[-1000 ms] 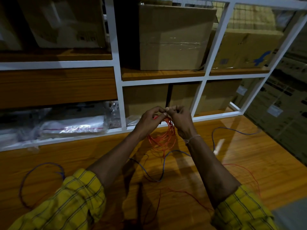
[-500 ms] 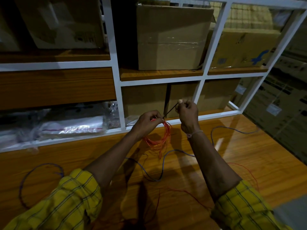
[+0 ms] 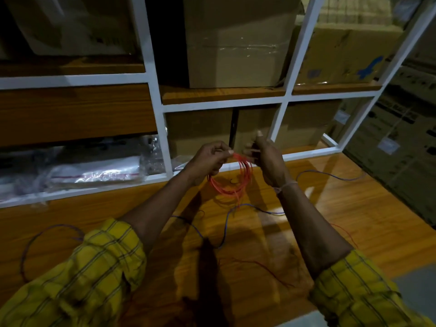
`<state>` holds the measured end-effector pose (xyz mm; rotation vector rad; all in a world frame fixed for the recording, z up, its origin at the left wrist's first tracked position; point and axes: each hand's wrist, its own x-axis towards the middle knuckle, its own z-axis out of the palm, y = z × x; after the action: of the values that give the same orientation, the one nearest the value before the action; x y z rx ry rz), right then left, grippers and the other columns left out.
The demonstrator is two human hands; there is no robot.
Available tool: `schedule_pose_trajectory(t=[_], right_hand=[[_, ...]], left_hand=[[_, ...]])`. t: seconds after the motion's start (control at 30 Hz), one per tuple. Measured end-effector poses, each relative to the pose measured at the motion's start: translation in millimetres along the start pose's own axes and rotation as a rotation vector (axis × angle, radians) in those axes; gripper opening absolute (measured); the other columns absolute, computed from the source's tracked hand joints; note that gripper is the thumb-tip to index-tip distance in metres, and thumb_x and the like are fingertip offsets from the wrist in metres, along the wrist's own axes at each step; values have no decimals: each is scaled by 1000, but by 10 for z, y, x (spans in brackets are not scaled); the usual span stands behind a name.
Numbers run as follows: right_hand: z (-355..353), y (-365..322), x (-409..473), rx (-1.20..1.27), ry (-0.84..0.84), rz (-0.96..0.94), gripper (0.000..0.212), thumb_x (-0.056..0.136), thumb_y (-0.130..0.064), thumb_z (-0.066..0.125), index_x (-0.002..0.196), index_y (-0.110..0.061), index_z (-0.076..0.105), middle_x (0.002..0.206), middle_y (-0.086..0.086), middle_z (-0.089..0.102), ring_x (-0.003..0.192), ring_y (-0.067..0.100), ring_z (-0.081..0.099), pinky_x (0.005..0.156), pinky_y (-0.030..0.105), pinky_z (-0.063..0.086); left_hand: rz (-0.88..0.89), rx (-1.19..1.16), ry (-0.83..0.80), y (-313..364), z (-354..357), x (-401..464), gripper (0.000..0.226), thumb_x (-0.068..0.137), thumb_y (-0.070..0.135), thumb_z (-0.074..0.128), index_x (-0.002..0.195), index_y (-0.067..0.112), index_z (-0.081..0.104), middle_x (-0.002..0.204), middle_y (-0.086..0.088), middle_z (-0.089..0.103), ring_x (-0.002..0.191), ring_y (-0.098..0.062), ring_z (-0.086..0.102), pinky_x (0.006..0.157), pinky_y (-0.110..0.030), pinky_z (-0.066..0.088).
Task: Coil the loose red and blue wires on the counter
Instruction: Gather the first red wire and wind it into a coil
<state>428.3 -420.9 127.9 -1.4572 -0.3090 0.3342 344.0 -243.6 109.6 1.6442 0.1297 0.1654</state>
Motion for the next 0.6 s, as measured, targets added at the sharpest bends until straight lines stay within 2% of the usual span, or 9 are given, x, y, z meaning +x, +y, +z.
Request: schedule_pose_trajectory(t=[0.07,0.1,0.17,0.23,0.3,0.4,0.5,0.6], right_hand=[[-139,72,-98,-150,-157,107,55,99,-60,54,129,-14,61,119,7,71,109,22,68,89,38,56],[-213,136,-130,-220,-225,127,54,96,-59,60,129,-16,64,117,7,74,109,21,69,89,36,56],[-356,291,-140,-239,-291,131,43,95,-39,72,124,-7,67,106,9,76,99,24,73,85,36,57],[-485,459,-70,-161,-242,133,34,98,-19,69,118,7,62,90,14,71,85,30,69,79,41,58],[-589,575,9,-42,-185,168,21,103,-13,60,112,6,60,76,10,63,72,30,67,72,42,59],[-701,759,155,76,-46,209,8,105,-9,55,101,-2,58,66,4,52,57,21,58,62,39,56],[-828,937,297,160,111,309,17,103,-2,50,88,-3,57,61,5,46,54,20,48,53,34,45],[-1024,1111,429,23,162,368,22,102,-6,52,81,-8,59,67,9,53,60,24,52,55,33,43]], left_hand=[[-21,-98,16,-17,75,104,4,102,14,61,99,12,59,62,4,34,50,-9,25,49,-24,16],[-38,-127,32,-39,113,166,6,102,12,61,97,13,59,61,5,36,49,-9,26,48,-22,17],[-82,-157,54,-81,198,267,4,102,11,61,98,12,59,63,3,40,47,-7,29,44,-18,19],[-131,-185,64,-172,279,357,4,102,10,60,104,7,59,69,-1,47,47,-6,33,41,-19,25],[-162,-202,63,-316,372,436,9,101,11,63,105,3,59,73,-6,53,50,-8,43,45,-22,38],[-212,-157,25,-584,555,509,15,97,18,69,89,7,66,77,-13,63,65,-22,58,68,-36,50],[-333,-117,53,-814,758,607,12,98,16,68,90,9,66,85,-21,69,84,-32,65,84,-51,54],[-314,86,137,-972,954,840,15,94,15,72,87,2,67,82,-29,67,71,-28,64,67,-38,53]])
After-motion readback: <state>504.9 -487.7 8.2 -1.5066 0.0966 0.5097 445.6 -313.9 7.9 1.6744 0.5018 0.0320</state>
